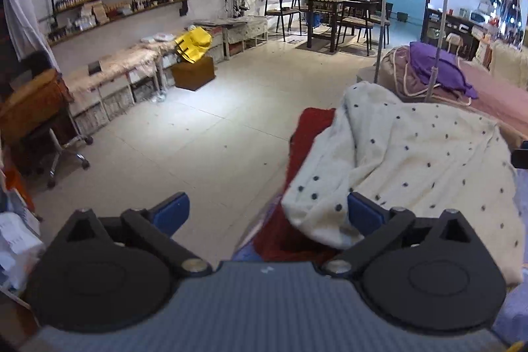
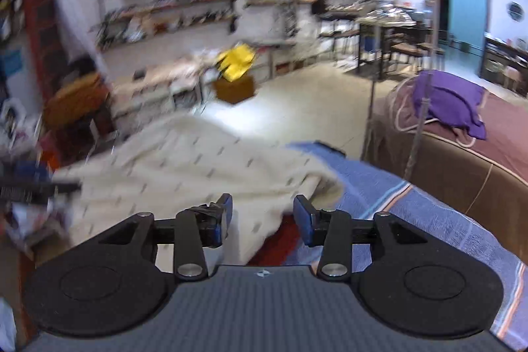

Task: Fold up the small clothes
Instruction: 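Carry the lifted shirt with both grippers onto the red garment stack, then open both grippers and withdraw from the shirt on the stack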

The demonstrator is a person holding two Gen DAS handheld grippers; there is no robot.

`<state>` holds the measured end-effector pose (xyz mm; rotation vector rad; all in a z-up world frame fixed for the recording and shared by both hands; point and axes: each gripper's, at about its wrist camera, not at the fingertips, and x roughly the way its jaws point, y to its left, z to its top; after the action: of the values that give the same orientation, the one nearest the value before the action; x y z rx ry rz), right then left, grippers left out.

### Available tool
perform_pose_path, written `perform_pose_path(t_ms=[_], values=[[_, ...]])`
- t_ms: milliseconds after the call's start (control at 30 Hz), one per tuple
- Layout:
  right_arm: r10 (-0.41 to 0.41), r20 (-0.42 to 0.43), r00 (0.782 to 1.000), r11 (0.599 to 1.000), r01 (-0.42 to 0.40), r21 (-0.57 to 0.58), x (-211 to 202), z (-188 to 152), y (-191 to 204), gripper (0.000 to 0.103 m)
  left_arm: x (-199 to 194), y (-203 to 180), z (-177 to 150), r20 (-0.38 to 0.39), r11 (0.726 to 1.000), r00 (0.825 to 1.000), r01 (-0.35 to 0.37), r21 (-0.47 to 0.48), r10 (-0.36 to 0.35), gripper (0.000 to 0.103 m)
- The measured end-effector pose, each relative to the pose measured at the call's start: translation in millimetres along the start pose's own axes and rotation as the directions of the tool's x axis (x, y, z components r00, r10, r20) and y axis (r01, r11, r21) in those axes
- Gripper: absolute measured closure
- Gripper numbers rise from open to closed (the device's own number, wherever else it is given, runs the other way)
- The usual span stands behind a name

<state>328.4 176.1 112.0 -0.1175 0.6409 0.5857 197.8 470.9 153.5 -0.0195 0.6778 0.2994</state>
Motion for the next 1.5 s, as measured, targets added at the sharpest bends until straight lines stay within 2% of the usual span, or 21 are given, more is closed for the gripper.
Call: perform_pose_path(t_ms=[100,167,233,267,300,367,433,500,600,700,833,900,1000,1133,1233,1300,1367,1433,1500], values=[[0.015,-0.084,0.996,0.997,-0.021,-0.076,-11.1,-12.1,9.5,0.025,-13.8,2.1,-7.9,-0.025,0.988,0.995,-0.091,0.126,0.094,0.0],[0.034,-0.135,0.99,0.993,-0.049,-0.11,-17.6,-16.5,13.7,0.025,-20.1,-0.3,-12.2,-0.044,0.958,0.99,-0.117,0.262,0.133,0.0],[0.023,-0.14,0.99,0.986,-0.045,-0.158,-23.5,-17.0,19.3,0.025,-29.8,-8.4,-12.9,-0.022,0.923,0.983,-0.163,0.35,0.182,0.0],[0.032,-0.115,0.993,0.982,-0.053,-0.181,-26.7,-15.0,22.4,0.024,-38.0,-12.8,-11.4,0.01,0.918,0.984,-0.167,0.361,0.175,0.0],[0.058,-0.076,0.995,0.977,-0.073,-0.198,-30.0,-11.6,25.0,0.021,-46.1,-17.8,-8.4,0.04,0.922,0.988,-0.153,0.357,0.148,0.0],[0.113,-0.009,0.993,0.971,-0.113,-0.209,-29.7,-4.4,28.7,0.013,-57.4,-35.1,3.0,0.084,0.936,0.995,-0.08,0.342,0.054,0.0],[0.132,-0.019,0.991,0.974,-0.134,-0.182,-19.5,-2.2,36.0,0.012,-57.0,-57.0,9.9,0.077,0.932,0.997,-0.012,0.362,-0.018,0.0],[0.152,-0.054,0.987,0.962,-0.16,-0.222,-4.8,-5.0,47.9,0.011,-47.8,-77.4,11.8,0.052,0.921,0.997,0.028,0.389,-0.053,0.0],[0.085,-0.151,0.985,0.951,-0.125,-0.281,19.5,-18.9,64.3,0.008,-23.9,-100.2,7.4,0.025,0.905,0.999,0.018,0.425,-0.031,0.0],[0.077,-0.137,0.988,0.958,-0.111,-0.265,22.4,-26.2,67.6,0.001,3.4,-112.1,-3.9,-0.023,0.892,1.0,0.006,0.452,0.005,0.0],[0.06,-0.165,0.984,0.943,-0.11,-0.314,18.2,-33.1,75.7,0.0,14.5,-94.2,-11.4,-0.062,0.936,0.997,0.063,0.346,-0.045,0.0],[0.071,-0.157,0.985,0.941,-0.118,-0.316,13.6,-32.0,73.5,0.0,11.5,-85.5,-11.1,-0.08,0.945,0.995,0.079,0.318,-0.056,0.0],[0.085,-0.164,0.983,0.948,-0.13,-0.292,1.6,-22.8,69.8,0.0,-6.8,-74.1,-7.5,-0.079,0.941,0.995,0.084,0.328,-0.062,0.0],[0.096,-0.211,0.973,0.937,-0.159,-0.31,-15.3,-2.9,71.0,0.0,-41.8,-74.0,-2.1,-0.057,0.91,0.995,0.093,0.403,-0.077,0.0],[0.092,-0.219,0.971,0.928,-0.163,-0.335,-28.3,6.1,72.6,0.0,-55.1,-85.5,-1.0,-0.101,0.871,0.992,0.119,0.477,-0.08,0.0],[0.079,-0.206,0.975,0.922,-0.15,-0.356,-32.5,10.5,74.4,0.0,-59.8,-90.7,-0.1,-0.127,0.86,0.989,0.129,0.493,-0.076,0.0],[0.063,-0.21,0.976,0.918,-0.139,-0.371,-31.7,14.1,75.8,0.0,-63.0,-91.9,1.6,-0.146,0.866,0.987,0.135,0.481,-0.073,0.0],[0.057,-0.215,0.975,0.913,-0.138,-0.383,-29.4,16.7,77.9,0.0,-64.1,-88.5,5.9,-0.166,0.886,0.985,0.118,0.449,-0.048,0.0],[0.049,-0.225,0.973,0.904,-0.139,-0.404,-27.1,16.2,81.0,0.0,-65.4,-87.5,9.1,-0.163,0.886,0.986,0.11,0.45,-0.039,0.0]])
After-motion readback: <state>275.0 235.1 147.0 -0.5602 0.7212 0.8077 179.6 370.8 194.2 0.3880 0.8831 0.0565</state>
